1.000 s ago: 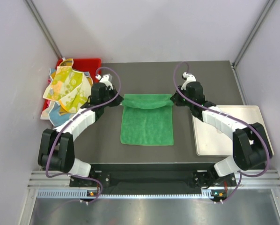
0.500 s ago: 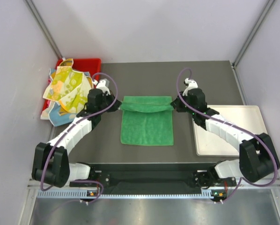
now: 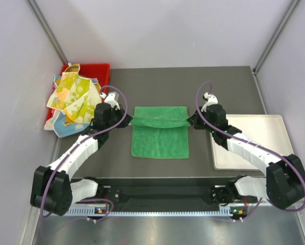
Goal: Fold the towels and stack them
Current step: Fold the towel
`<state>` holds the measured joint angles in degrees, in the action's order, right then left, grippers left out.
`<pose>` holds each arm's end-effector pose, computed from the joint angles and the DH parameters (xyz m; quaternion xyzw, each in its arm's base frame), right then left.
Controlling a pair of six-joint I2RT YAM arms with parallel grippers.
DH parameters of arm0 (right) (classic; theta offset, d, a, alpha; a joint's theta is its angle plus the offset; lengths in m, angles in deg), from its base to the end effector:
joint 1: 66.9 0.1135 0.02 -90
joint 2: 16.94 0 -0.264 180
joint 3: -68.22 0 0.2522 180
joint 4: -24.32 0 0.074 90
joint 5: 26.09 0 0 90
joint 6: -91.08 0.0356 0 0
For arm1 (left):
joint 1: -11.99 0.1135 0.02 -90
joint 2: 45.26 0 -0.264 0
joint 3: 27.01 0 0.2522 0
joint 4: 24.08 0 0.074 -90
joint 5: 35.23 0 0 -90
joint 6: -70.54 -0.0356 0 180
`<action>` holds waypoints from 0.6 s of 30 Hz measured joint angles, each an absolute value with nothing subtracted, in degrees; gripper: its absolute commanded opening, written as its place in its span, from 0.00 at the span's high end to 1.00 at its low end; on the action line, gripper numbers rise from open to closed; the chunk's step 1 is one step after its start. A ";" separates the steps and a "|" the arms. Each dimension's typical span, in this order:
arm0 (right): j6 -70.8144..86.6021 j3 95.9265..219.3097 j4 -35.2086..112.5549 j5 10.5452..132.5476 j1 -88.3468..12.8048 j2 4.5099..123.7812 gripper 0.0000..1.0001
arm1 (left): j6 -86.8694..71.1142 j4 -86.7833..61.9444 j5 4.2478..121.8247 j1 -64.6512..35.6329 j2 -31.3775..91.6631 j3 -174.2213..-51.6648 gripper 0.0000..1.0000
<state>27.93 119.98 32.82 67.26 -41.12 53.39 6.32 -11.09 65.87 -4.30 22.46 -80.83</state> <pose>0.2402 0.1183 0.2319 -0.0073 0.8527 0.2536 0.4566 0.2494 -0.0800 0.2479 -0.0197 0.8494 -0.2639 0.4566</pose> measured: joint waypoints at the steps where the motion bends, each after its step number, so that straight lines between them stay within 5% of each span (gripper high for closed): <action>1: 28.19 119.57 32.76 67.22 -40.96 53.17 1.00 | 6.39 -11.03 65.87 -4.41 21.98 -80.52 1.00; 18: 31.21 113.80 30.59 67.02 -39.68 52.23 1.00 | 7.66 -10.22 64.88 -6.51 20.23 -75.19 1.00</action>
